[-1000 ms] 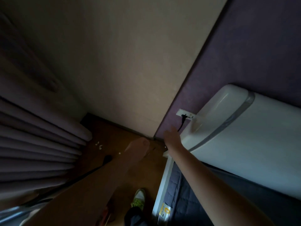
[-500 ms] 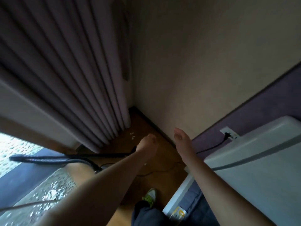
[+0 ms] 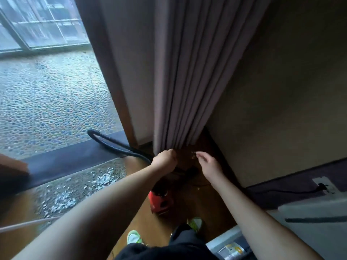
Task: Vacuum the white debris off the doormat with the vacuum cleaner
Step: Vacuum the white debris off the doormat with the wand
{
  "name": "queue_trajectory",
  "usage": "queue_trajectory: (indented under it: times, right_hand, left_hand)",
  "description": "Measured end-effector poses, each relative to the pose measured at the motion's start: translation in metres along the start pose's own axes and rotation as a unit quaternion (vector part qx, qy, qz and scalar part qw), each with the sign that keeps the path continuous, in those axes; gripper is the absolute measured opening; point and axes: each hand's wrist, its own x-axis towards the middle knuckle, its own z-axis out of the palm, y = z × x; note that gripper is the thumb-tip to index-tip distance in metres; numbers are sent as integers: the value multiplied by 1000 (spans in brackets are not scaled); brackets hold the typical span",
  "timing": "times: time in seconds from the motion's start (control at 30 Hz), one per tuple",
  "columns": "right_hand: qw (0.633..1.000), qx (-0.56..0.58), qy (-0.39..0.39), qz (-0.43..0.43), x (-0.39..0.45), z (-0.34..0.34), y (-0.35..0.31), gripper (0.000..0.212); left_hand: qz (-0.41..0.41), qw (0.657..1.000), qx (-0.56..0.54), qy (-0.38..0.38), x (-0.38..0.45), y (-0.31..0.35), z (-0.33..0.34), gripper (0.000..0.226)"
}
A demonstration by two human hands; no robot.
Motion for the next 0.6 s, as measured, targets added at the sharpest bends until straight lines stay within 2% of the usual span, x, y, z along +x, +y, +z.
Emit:
queue_trajectory:
  times: [0.23,0.37,0.6]
  right_hand:
    - [992,-78,-56,-86,-28,82,-43,29]
    - [983,-116,-89,-110,-36,107,-55,30]
    - [933,-252,-152,-209,-26,120,-73,39]
  left_hand:
    - [-9,997,68,18,-48,-96,-43,29]
    - [-34,994,99,31,-68,-140,-57,40]
    - [-105,986,114,68,-92,-172,-76,49]
